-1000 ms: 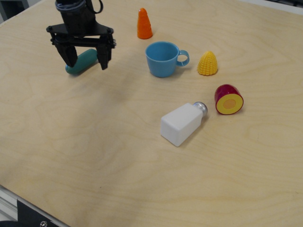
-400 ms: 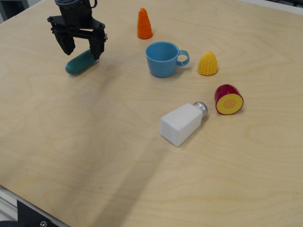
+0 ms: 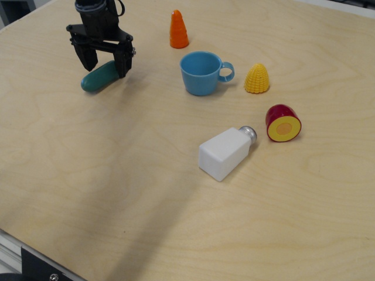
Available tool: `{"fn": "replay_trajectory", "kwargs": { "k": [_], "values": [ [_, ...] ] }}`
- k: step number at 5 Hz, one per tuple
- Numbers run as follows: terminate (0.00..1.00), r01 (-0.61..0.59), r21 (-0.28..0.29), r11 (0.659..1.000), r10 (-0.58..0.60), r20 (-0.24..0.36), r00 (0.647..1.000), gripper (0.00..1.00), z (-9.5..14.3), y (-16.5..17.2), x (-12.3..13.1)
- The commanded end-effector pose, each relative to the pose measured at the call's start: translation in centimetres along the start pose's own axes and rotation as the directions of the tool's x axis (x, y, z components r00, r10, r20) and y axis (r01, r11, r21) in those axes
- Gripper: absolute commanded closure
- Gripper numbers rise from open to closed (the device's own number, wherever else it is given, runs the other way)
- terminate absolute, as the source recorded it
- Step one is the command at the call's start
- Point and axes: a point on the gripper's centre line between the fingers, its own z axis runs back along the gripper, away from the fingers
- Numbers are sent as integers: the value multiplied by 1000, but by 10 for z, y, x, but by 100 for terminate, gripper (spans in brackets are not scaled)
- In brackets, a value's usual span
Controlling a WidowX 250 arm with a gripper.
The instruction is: Put cucumber in cup
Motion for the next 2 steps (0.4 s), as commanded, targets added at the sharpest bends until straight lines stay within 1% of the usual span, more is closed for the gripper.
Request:
{"fn": "replay_trajectory", "kwargs": {
  "k": [1, 2],
  "values": [
    [0, 26, 8, 1000, -26, 51, 998, 0, 10, -8, 21],
    [0, 3, 5, 1000, -3, 67, 998, 100, 14, -10, 18]
  ]
}}
